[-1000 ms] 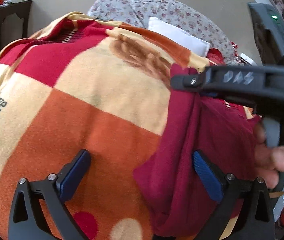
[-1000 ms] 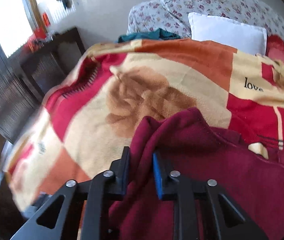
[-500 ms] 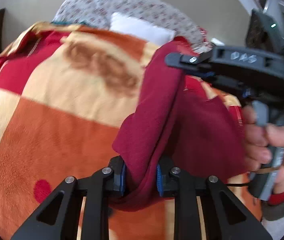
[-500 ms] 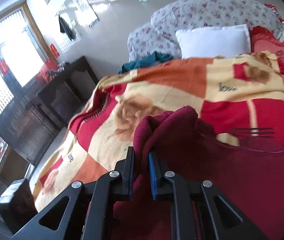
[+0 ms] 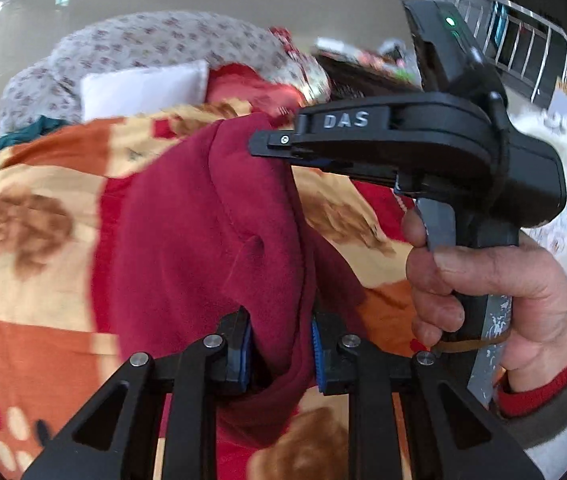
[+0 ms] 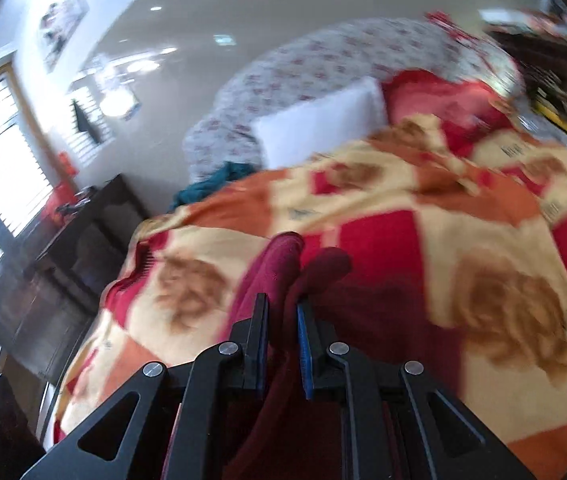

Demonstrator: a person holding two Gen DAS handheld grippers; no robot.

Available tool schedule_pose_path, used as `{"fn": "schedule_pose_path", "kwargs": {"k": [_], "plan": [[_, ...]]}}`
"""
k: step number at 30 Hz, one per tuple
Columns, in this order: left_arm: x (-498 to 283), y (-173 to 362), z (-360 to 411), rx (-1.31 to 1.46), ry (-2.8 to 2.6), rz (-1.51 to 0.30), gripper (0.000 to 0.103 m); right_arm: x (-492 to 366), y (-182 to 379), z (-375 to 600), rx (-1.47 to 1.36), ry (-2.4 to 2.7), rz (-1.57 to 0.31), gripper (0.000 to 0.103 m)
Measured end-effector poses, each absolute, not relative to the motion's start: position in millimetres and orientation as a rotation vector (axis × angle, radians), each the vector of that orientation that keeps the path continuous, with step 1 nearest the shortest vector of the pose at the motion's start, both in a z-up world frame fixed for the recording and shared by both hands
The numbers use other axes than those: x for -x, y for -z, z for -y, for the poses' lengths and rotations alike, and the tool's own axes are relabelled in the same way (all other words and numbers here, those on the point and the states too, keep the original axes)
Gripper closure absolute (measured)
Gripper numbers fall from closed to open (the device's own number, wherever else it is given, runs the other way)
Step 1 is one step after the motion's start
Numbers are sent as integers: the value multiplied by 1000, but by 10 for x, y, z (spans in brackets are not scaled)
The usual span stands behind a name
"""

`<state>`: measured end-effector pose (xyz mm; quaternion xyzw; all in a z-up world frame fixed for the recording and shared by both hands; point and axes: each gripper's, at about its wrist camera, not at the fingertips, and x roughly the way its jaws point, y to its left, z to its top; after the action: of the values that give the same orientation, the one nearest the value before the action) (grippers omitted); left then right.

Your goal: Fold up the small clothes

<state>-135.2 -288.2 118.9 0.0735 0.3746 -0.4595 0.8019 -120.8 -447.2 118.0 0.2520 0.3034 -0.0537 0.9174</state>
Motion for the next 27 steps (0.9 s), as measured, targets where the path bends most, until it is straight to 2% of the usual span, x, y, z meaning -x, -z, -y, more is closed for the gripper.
{"fn": "schedule_pose_path", "kwargs": {"k": [3,7,9,11,13,15,19,26,27], "plan": [[1391,-899,3190,-195,974,-861,79,1260,-790,4745,-600,157,-689,89],[1502,-810,3280,-216,1004,-876,71,1426,-540,4963,-806,128,-654,78],[1539,-936,3161,-198,1050,-876,47,1549,-600,4973,-841,115,-614,74],[1590,-1050,2981,-191,1061,-843,42,1635,-695,4902,-824,101,-616,61],[1615,-1188,2733,-209,1055,-789,40,1743,-782,4786,-787,92,-619,41],[1602,-1268,2479,-210,1027,-748,30,1808,-805,4709,-775,71,-621,37],[1430,-1225,2142,-219,895,-702,30,1731,-755,4556,-756,39,-663,36],[1254,-841,2170,-216,872,-804,30,1369,-511,4324,-685,73,-777,36],[1253,-798,2195,-218,874,-815,30,1359,-528,4274,-637,86,-770,57]]}}
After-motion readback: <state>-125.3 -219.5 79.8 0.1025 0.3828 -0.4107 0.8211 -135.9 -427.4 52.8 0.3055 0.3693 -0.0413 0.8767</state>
